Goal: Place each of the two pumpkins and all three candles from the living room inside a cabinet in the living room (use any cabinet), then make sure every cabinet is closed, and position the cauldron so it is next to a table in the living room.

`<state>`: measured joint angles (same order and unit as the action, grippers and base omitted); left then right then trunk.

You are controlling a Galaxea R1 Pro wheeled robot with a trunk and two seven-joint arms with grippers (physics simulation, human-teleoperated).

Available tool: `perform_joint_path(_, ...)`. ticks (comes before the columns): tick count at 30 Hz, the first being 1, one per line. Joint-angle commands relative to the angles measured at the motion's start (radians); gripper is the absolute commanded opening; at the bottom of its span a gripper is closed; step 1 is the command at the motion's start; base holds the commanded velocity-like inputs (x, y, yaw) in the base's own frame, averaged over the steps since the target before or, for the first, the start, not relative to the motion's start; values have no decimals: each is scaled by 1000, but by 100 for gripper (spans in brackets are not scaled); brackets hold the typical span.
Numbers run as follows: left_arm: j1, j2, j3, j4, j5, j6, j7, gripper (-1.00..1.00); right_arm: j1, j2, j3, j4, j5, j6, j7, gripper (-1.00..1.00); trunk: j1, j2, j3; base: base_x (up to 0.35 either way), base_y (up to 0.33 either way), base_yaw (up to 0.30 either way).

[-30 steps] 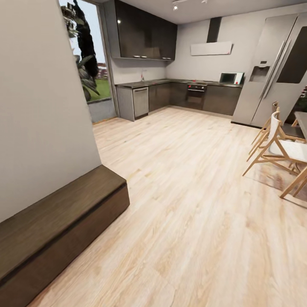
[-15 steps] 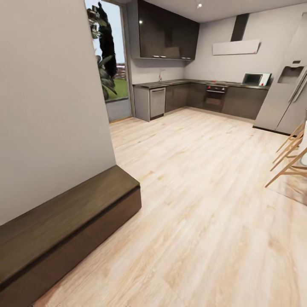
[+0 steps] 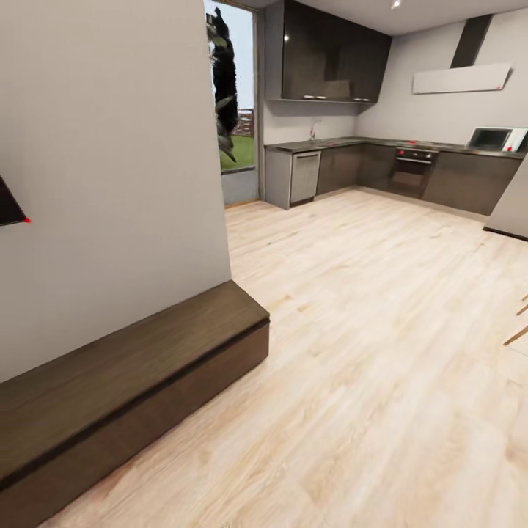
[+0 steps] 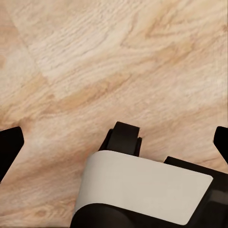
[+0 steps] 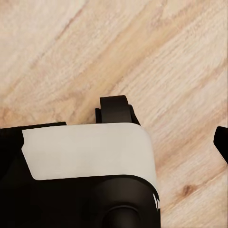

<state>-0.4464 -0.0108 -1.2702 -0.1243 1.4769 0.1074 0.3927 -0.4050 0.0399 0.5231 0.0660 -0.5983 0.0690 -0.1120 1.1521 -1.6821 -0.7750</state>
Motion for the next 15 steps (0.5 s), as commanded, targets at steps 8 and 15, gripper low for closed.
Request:
perform_joint_path(8,0,0,0,0,-2,0,0,100,0,0,0,0,0,0,0,100,0,0,0,0,-1,288)
perform_joint_path(15,0,0,0,0,-4,0,0,100,0,0,0,0,0,0,-1,100,0,0,0,0,-151,288)
